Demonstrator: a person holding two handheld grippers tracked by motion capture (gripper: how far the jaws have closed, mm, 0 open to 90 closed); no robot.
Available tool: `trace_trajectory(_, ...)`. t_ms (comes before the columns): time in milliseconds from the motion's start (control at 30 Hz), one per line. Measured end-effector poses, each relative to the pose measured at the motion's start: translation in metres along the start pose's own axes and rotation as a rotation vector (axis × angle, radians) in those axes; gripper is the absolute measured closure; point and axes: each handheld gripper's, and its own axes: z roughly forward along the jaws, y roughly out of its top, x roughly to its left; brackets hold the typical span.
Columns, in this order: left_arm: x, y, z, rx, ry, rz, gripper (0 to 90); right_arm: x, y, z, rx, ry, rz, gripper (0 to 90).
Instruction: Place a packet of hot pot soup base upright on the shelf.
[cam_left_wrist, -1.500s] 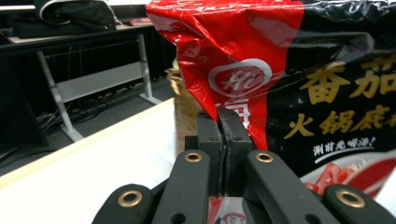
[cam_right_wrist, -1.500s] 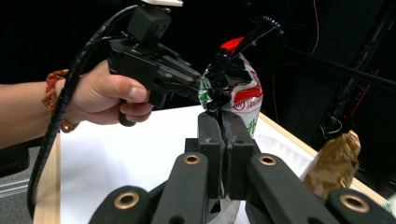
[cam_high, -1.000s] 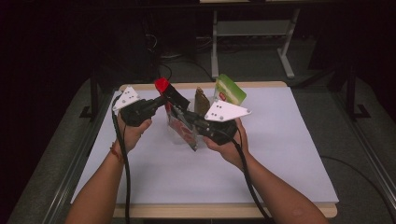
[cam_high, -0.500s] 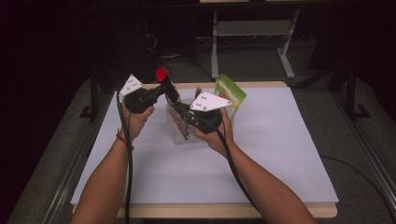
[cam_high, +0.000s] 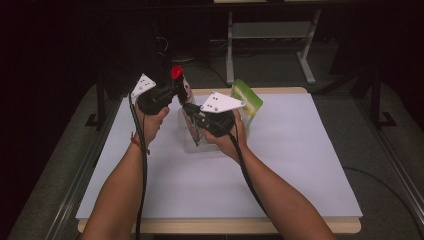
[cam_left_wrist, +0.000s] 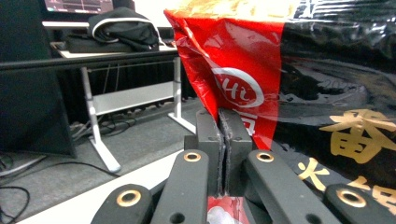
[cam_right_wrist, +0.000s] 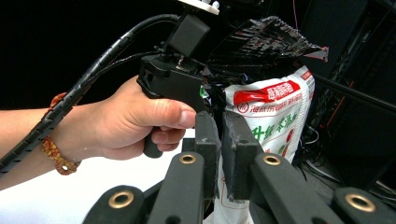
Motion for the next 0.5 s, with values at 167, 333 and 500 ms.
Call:
trace_trajectory(167,0.001,-0.001,0.002,0.021,0.023,0.002,87.2,-0.001,-0.001,0.003,-0.004,-0.003,-0.008,84.8)
trace_trajectory(333,-0.001,-0.007,0.01,0.052,0.033,0.023,86.0,0.001,-0.007,0.01,0.011,0.017,-0.045,86.3)
trace_trajectory(500,0.003,-0.015,0.016,0.068,0.055,0.005,86.5,-0.003,-0.016,0.015,0.026,0.002,-0.055,86.2)
